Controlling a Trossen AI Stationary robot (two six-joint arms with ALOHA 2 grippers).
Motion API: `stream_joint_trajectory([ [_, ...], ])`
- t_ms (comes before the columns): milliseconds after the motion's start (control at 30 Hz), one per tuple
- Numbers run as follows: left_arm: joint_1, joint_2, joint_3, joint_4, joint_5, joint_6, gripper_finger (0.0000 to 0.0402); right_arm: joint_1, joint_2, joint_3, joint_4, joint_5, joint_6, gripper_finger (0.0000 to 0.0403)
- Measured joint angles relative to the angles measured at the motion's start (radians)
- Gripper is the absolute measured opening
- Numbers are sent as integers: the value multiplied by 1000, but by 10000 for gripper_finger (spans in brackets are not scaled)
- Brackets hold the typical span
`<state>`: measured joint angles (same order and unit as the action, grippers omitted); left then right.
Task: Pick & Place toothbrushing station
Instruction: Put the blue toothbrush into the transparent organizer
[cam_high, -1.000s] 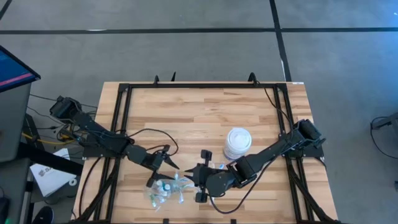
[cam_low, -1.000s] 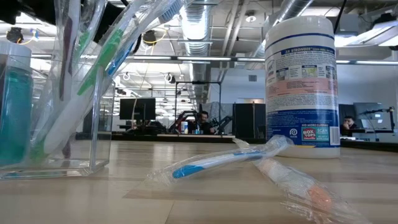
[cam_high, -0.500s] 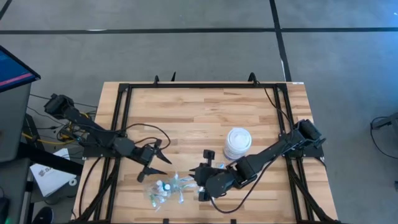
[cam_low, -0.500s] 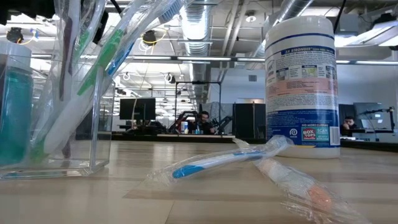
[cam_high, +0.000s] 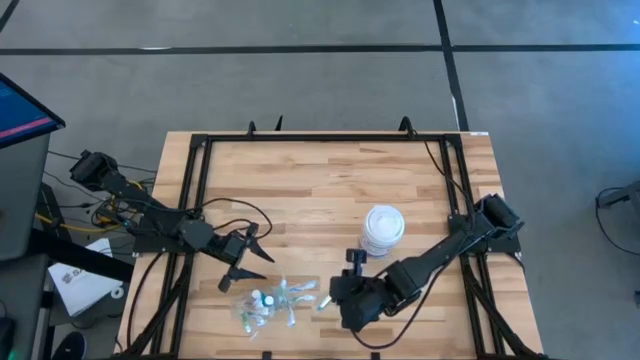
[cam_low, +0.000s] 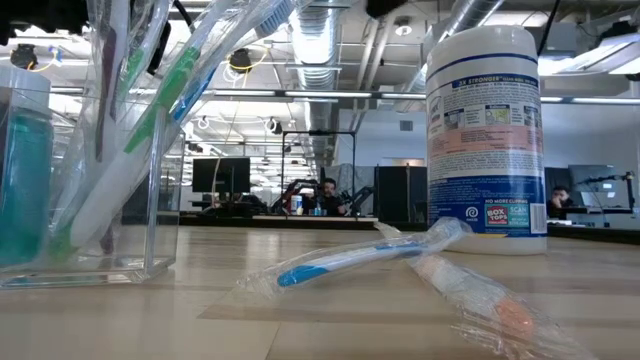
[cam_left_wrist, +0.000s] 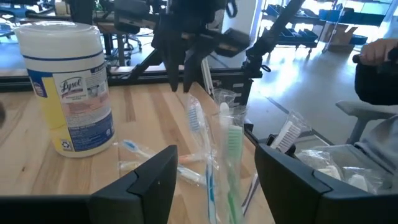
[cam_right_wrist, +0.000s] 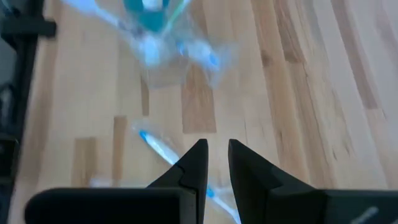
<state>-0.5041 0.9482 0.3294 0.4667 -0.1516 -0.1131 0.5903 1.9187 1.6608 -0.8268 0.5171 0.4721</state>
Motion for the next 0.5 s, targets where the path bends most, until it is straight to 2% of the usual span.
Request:
stream_joint_trajectory([
  [500,1,0,0,6,-1,0,208,-4,0,0,-131,-55,52,55],
])
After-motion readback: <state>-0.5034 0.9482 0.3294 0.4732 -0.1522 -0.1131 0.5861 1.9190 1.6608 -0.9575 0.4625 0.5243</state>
